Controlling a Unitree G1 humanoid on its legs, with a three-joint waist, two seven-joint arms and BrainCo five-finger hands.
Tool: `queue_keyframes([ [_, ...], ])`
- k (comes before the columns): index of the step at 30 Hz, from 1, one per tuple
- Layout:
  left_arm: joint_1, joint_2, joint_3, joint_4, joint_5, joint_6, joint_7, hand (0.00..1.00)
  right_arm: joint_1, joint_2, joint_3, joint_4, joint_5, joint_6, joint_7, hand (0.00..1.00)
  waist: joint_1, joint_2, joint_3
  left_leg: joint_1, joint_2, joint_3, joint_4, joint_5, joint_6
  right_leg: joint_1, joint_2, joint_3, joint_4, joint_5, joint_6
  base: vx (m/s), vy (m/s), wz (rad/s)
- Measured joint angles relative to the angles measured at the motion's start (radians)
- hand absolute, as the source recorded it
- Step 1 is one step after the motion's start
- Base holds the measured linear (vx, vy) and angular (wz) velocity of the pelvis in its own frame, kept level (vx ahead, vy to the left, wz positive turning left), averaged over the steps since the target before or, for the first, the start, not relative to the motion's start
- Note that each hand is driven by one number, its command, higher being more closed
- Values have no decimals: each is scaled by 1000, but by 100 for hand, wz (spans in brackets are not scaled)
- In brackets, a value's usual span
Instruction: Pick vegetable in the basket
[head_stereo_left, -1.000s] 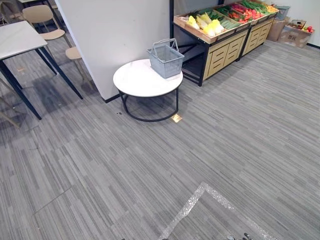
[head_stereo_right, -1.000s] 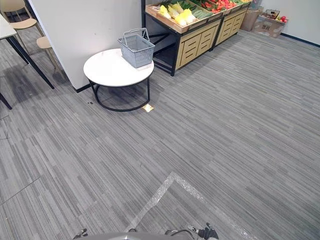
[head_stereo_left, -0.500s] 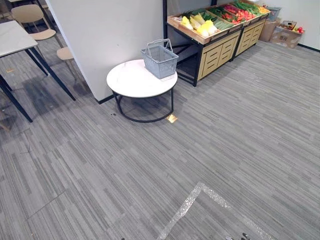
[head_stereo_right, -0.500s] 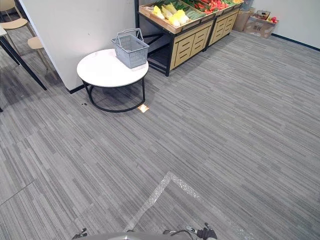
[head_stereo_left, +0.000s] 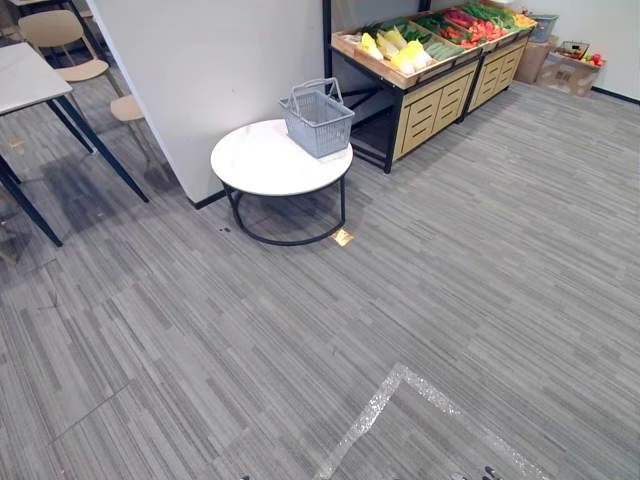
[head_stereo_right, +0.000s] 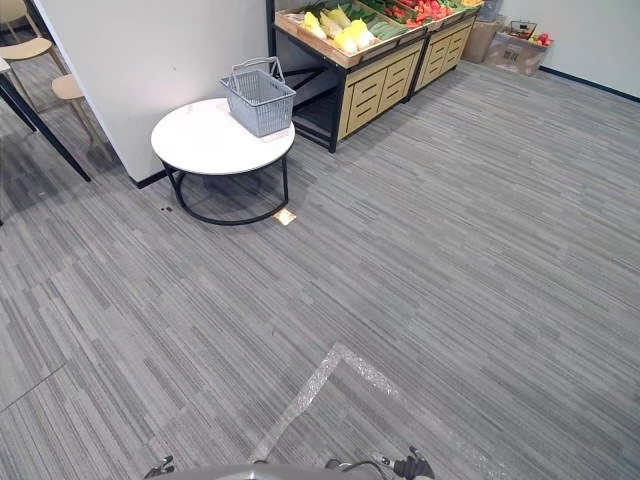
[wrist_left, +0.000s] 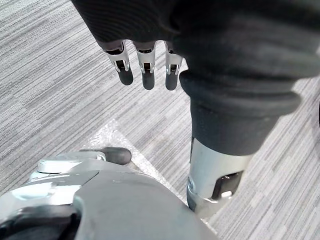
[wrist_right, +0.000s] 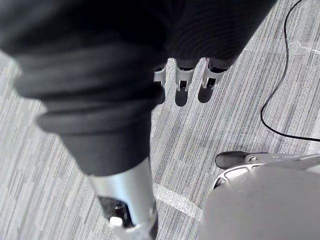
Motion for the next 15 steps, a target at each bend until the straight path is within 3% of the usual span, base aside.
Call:
queue_keyframes([
  [7,-33,3,-27,-4,7,3,15,0,-40,-10,5,-11,30,-1,-3,0,-2,9,29,-43,7,26,7,-1,-12,-142,-18,44,195,-77,-21,-17,-8,-16],
  [9,-34,3,-6,-11,5,4,17,0,-37,-10,7,-11,42,-1,-4,0,1,2,36,-86,15,38,110,-64,-29,-158,-21,54,235,-122,-28,1,-44,-7],
  [10,-31,-2,18,-33,2,3,19,0,-34,-12,12,-12,47,-3,-5,0,6,2,44,-146,34,41,263,-132,-65,-153,-11,69,238,-133,-40,-2,-84,-9],
  [11,-33,-1,39,-42,-1,2,18,0,-34,-11,16,-13,47,-3,-4,0,17,0,52,-219,47,42,424,-151,-78,-148,-6,71,241,-139,-49,21,-136,-4],
  [12,-36,-5,74,-65,-5,1,16,0,-31,-11,14,-19,48,-3,-4,0,16,2,67,-323,73,41,650,-141,-73,-129,3,65,241,-144,-57,29,-133,-2],
  [14,-38,-33,107,-75,-13,4,16,0,-12,-14,14,-34,62,-6,-5,0,26,24,91,-386,119,43,857,-107,-70,-74,28,58,236,-157,-74,89,-86,-1],
  [15,-35,-37,125,-81,-15,4,16,0,3,-10,15,-55,70,-6,-9,0,27,21,102,-410,130,43,940,-106,-68,-45,30,60,236,-176,-79,131,-41,2],
])
